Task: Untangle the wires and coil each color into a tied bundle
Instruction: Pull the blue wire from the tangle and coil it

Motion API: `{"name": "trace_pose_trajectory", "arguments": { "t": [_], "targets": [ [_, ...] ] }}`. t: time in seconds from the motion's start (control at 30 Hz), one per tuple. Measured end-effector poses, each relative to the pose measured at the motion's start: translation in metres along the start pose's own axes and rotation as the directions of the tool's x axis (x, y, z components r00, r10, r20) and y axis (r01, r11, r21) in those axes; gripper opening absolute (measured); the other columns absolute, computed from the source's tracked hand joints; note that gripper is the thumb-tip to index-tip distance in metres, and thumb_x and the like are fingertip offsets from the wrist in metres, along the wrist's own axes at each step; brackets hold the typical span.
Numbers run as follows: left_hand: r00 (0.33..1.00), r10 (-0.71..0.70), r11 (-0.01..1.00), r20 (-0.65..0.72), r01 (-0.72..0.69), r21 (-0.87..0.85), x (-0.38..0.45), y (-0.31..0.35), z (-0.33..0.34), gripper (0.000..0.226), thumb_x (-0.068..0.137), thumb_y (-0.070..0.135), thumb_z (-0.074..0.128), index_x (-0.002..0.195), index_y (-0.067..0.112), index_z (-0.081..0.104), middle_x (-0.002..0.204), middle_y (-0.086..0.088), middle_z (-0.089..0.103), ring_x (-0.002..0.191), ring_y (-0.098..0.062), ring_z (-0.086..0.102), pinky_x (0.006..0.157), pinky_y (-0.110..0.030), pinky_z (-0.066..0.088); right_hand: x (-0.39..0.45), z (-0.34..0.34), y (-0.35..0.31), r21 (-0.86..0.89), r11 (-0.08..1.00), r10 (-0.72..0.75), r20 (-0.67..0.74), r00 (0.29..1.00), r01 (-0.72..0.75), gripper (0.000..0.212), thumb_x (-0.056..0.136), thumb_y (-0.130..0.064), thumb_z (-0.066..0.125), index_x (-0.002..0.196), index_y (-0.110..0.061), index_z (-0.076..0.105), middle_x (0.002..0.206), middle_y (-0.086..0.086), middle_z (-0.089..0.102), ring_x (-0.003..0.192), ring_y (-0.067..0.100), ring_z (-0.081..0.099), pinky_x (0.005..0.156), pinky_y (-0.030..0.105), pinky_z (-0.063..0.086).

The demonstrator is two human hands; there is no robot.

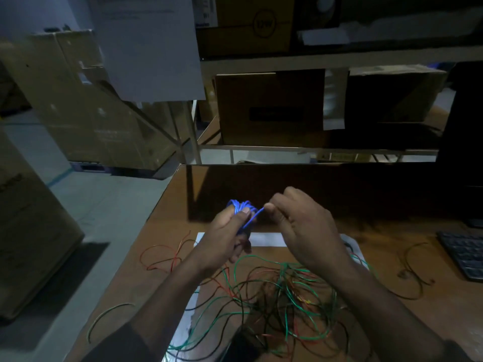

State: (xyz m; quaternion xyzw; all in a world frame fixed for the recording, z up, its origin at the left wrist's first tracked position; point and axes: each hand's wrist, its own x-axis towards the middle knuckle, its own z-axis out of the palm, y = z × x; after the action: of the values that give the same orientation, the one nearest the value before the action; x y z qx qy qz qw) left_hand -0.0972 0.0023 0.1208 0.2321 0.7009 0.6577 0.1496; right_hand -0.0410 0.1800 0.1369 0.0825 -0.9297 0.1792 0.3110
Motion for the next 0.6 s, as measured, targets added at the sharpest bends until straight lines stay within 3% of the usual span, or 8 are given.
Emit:
{"name": "trace_pose_trajectory", "arguments": {
  "t": [0.07,0.2,0.27,0.33,0.43,0.6],
  "targets": [
    [0.999,0.012,0.995,0.044,-0.007,-0.103,-0.001,0.002,0.005,0.032,0.112,0.026,0.033,0.096,0.007,0.054,0.053,0.003,0.031,0.034,-0.009,0.027,0.054,-0.033,0.043,0.003,0.006,0.01,-0.032,0.997,0.069,0.05,0.996,-0.067,0.046,0.102,-0.057,0.021,0.087,-0.027,0.053,0.082,-0.01,0.041,0.078,0.011,0.044,0.056,0.033,0.039],
    [0.997,0.04,0.968,0.067,-0.022,-0.25,-0.002,0.006,0.008,0.03,0.109,0.03,0.041,0.094,0.007,0.053,0.052,0.005,0.03,0.034,-0.006,0.022,0.053,-0.026,0.043,-0.001,0.018,0.013,0.016,0.986,0.162,0.081,0.983,-0.164,0.053,0.102,-0.059,0.017,0.092,-0.028,0.059,0.085,-0.008,0.046,0.079,0.012,0.049,0.06,0.038,0.046],
    [0.996,0.047,0.966,0.081,-0.025,-0.258,-0.003,0.005,0.009,0.028,0.105,0.033,0.045,0.092,0.009,0.048,0.053,0.005,0.029,0.035,-0.006,0.022,0.053,-0.026,0.043,-0.002,0.021,0.012,0.063,0.979,0.188,0.096,0.977,-0.195,0.057,0.101,-0.059,0.017,0.106,-0.031,0.065,0.096,-0.011,0.052,0.09,0.011,0.055,0.066,0.037,0.05],
    [0.994,0.04,0.967,0.099,-0.013,-0.255,-0.005,0.004,0.01,0.027,0.104,0.034,0.045,0.091,0.011,0.046,0.054,0.004,0.029,0.036,-0.006,0.021,0.054,-0.026,0.042,-0.001,0.024,0.011,0.183,0.963,0.183,0.105,0.977,-0.2,0.054,0.103,-0.054,0.022,0.127,-0.033,0.065,0.117,-0.012,0.058,0.109,0.008,0.057,0.082,0.035,0.052],
    [0.99,0.042,0.96,0.134,-0.003,-0.279,-0.009,0.005,0.01,0.026,0.103,0.034,0.042,0.09,0.012,0.046,0.055,0.004,0.03,0.036,-0.007,0.022,0.054,-0.028,0.039,0.0,0.024,0.009,0.431,0.871,0.189,0.154,0.97,-0.238,0.049,0.106,-0.045,0.031,0.145,-0.026,0.054,0.143,-0.01,0.056,0.132,0.004,0.05,0.108,0.034,0.046],
    [0.977,0.042,0.9,0.21,0.054,-0.433,-0.01,0.008,0.011,0.029,0.106,0.031,0.041,0.085,0.014,0.049,0.054,0.004,0.027,0.035,-0.004,0.022,0.052,-0.028,0.033,-0.005,0.025,0.004,0.673,0.657,0.207,0.272,0.94,-0.34,0.046,0.107,-0.047,0.032,0.142,-0.029,0.057,0.133,-0.014,0.065,0.127,0.0,0.057,0.11,0.04,0.047]
  ]
}}
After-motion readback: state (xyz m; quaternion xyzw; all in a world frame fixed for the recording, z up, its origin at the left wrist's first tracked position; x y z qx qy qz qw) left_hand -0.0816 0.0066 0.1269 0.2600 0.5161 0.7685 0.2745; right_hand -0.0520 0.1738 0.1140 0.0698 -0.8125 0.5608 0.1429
